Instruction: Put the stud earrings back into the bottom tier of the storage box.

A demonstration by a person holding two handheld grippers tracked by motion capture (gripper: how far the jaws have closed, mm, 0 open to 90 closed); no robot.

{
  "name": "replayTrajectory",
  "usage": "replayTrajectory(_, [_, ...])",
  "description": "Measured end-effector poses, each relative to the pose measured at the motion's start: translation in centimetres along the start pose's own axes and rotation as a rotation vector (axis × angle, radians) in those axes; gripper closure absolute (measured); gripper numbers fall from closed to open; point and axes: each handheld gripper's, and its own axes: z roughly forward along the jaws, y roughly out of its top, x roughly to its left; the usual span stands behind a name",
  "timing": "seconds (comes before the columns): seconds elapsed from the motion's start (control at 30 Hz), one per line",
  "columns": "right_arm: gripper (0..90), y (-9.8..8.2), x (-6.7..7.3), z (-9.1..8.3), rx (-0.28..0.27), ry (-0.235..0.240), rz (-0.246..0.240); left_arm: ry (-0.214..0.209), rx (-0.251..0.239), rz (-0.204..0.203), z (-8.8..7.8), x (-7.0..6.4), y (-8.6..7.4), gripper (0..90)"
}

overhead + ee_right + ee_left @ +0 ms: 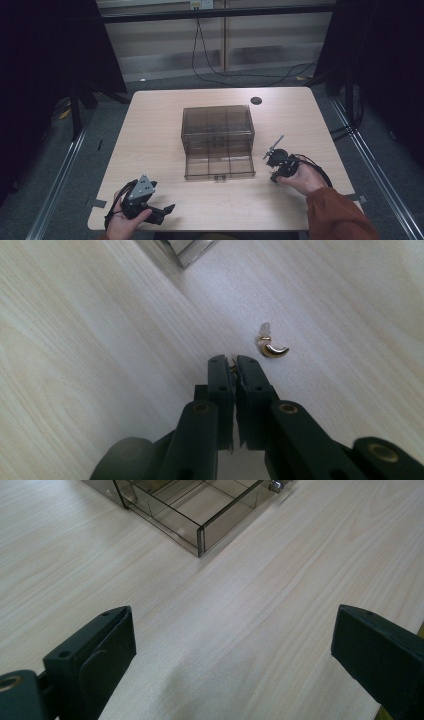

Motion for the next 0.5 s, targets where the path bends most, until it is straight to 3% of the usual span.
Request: replayTrajectory(0.5, [86.2, -0.13, -0.42, -0.60, -0.032, 0.032, 0.000, 0.003, 0.004, 0.004, 0.17, 0.15, 0.05, 4.2])
